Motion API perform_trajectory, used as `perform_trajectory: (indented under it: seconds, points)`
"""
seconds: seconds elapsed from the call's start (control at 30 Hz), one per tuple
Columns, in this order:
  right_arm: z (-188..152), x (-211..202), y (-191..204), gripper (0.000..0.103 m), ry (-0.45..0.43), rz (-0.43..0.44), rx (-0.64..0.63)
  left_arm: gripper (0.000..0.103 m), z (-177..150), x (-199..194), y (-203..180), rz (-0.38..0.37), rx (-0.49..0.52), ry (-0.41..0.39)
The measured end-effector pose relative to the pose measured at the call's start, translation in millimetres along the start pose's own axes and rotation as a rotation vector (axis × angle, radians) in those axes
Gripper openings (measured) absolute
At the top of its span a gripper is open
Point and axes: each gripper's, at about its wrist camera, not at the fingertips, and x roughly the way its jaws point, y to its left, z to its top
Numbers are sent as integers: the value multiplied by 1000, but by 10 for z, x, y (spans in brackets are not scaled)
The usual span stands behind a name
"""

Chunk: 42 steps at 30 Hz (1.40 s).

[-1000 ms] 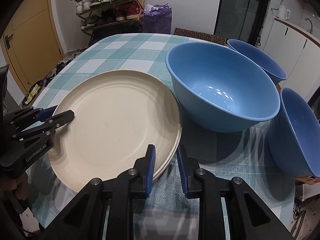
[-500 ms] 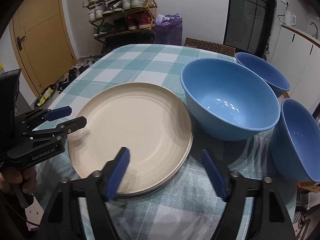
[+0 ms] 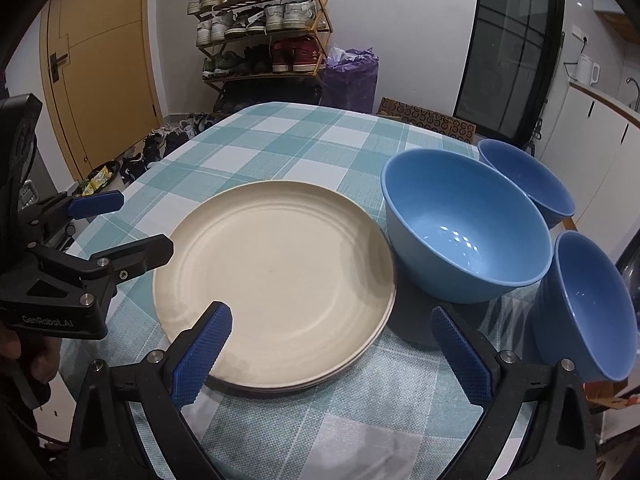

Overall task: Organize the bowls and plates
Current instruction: 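Open both tools and pull them back from the plate stack, then move both tools toward the nearest blue bowl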

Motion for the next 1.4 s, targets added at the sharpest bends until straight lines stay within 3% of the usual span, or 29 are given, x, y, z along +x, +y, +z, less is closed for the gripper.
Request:
perform_trajectory:
  seconds: [0.43, 1.4]
  points:
    - [120, -411, -205, 102, -90, -9, 22, 103, 163, -104, -186, -4, 28, -39]
    - [346, -1464, -1557, 102, -194, -125, 169, 103, 935, -184, -1074, -149, 126, -110]
